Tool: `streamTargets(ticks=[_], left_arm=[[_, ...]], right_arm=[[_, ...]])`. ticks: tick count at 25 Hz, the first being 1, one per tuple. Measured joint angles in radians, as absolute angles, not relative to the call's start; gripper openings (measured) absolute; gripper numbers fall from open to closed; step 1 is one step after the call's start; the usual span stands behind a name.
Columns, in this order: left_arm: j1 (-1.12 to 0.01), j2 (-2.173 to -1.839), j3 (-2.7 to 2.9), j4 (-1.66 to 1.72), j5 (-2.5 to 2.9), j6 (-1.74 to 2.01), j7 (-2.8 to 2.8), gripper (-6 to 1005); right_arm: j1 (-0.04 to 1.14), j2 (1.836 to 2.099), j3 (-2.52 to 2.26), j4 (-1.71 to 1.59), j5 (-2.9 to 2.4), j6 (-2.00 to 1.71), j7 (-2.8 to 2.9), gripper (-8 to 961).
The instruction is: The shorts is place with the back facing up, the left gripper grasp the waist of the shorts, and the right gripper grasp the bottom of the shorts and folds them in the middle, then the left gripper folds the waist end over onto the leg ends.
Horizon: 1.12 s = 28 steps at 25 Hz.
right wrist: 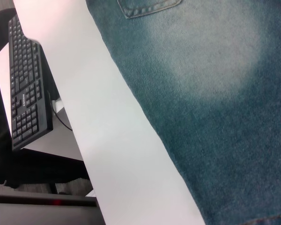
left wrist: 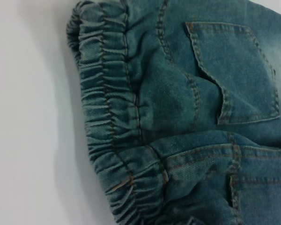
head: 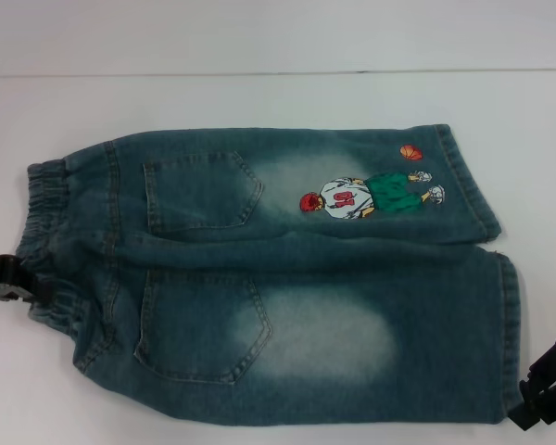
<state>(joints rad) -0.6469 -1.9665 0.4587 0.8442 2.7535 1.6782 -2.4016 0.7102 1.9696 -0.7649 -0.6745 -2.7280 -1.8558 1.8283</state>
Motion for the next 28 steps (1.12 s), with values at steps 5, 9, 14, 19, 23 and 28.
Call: streamTargets(ticks=[5,9,14,19,23,28], left_arm=[[-0.65,-1.966,0.459,0.84,2.754,1.678,-2.401,57],[-0.651,-1.965,0.459,0.837,2.754,1.678,-2.402,59],[-0.654,-1.965,0.459,0.837,2.754,1.679,-2.403,60],[-0.655,-1.96,0.449,0.837,2.726,1.686,-2.403,62],[-0.65,-1.955,0.391,0.837,2.666,1.684,-2.406,63],[-0.647,-1.951,0.276,0.813,2.613,1.647,-2.407,65]], right_arm=[[0.711,1.97,-0.765,-0.676,-2.727,-1.843,1.828,428],[0.71,1.97,-0.765,-0.671,-2.727,-1.828,1.827,267],[0.708,1.97,-0.763,-0.661,-2.726,-1.809,1.823,98],[0.69,1.963,-0.675,-0.668,-2.716,-1.824,1.785,0],[0.661,1.937,-0.569,-0.664,-2.644,-1.825,1.746,0],[0.587,1.927,-0.448,-0.652,-2.429,-1.748,1.706,0]])
